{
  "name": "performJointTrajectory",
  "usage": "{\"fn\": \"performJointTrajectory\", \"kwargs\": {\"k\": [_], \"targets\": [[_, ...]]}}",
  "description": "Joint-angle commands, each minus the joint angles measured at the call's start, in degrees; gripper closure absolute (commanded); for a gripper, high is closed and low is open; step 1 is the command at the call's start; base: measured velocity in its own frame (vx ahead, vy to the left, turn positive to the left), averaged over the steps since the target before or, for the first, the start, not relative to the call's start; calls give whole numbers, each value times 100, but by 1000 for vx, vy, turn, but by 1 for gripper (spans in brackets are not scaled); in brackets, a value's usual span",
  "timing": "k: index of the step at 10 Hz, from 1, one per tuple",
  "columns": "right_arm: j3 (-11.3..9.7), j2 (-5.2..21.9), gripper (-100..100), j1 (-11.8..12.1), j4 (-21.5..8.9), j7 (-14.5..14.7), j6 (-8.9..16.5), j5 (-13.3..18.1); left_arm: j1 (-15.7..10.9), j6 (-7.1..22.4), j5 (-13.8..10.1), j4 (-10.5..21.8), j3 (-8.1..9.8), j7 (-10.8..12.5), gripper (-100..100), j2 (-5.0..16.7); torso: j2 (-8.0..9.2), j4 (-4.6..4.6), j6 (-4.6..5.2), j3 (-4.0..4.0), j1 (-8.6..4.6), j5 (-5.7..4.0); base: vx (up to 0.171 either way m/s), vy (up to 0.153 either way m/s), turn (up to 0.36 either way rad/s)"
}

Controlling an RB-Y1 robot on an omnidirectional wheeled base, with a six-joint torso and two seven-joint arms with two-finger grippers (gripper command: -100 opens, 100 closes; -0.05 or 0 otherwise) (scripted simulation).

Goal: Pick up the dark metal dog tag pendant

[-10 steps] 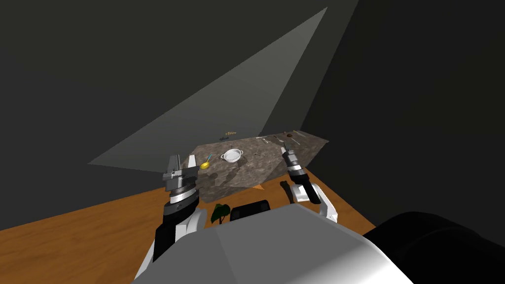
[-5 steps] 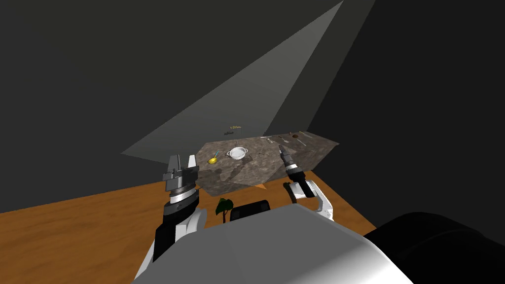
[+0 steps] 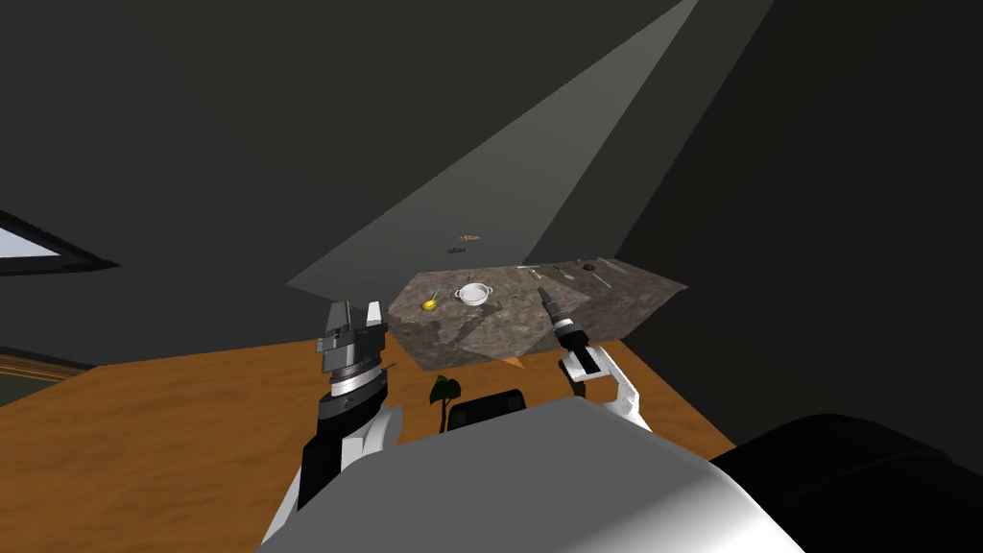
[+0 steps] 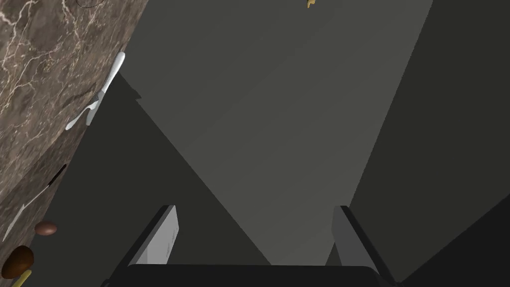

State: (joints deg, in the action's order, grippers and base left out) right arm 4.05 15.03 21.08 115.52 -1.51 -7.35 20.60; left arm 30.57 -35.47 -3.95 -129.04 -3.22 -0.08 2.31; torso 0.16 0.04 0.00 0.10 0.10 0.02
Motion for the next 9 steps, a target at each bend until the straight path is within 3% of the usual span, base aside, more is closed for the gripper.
{"fn": "performJointTrajectory", "kwargs": {"k": [1,5,8,9], "targets": [[-8,42,-100,-103,-126,-6,204,202,0,0,0,0,0,0,0,0,0,0,0,0,0,0,-27,35,91],[-6,246,-100,-507,-770,-56,809,885,0,0,0,0,0,0,0,0,-8,-2,1,-5,-4,0,-23,37,176],[-8,312,-100,-649,-1152,-70,1152,1248,1,0,0,0,0,0,0,0,-7,-1,2,-4,7,2,-23,56,133],[-13,379,-100,-793,-1342,-83,1393,1451,1,0,0,0,1,0,0,0,-6,-1,5,-3,3,2,-16,47,173]]}}
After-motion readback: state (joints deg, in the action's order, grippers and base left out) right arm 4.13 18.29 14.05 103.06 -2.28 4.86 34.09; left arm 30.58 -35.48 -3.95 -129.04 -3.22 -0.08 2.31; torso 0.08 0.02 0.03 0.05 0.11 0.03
